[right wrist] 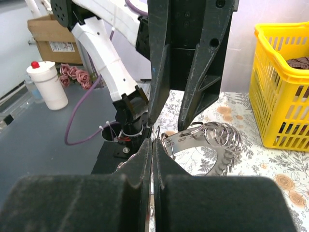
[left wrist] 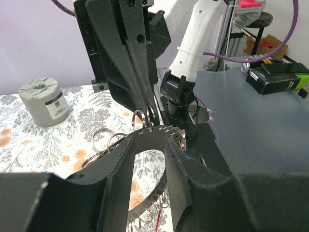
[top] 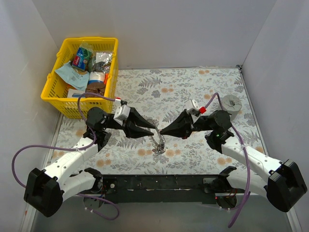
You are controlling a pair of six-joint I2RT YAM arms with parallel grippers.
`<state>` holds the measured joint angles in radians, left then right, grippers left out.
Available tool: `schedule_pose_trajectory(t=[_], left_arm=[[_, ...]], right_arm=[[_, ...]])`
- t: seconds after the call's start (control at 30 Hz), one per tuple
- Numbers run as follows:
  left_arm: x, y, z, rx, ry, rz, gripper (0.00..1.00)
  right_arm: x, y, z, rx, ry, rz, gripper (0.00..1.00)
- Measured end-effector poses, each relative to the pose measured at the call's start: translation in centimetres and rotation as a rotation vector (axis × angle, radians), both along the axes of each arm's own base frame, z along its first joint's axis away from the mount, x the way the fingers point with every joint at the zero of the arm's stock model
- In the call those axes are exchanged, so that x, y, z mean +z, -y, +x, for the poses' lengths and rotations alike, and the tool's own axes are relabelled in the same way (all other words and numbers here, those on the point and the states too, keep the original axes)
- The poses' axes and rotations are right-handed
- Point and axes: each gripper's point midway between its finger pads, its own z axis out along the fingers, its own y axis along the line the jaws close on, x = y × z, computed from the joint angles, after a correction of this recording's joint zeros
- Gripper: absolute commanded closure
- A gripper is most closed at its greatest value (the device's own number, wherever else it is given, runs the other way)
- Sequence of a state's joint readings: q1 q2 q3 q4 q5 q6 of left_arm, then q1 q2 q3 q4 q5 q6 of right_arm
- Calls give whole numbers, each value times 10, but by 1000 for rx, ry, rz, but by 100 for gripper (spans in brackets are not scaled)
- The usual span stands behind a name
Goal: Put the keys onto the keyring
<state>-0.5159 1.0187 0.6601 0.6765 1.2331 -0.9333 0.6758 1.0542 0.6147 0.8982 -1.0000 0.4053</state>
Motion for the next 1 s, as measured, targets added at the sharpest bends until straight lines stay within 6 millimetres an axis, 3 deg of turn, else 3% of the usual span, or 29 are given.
schedule_pose_trajectory(t=[0.3,1.0], left_arm=[[15,1,1,21,-7,-67,66],[13,6,-3,1,-29,-71,66]], right_arm=[[14,3,-3,-1,6,63,99],[20,3,3,-46,2,93,99]])
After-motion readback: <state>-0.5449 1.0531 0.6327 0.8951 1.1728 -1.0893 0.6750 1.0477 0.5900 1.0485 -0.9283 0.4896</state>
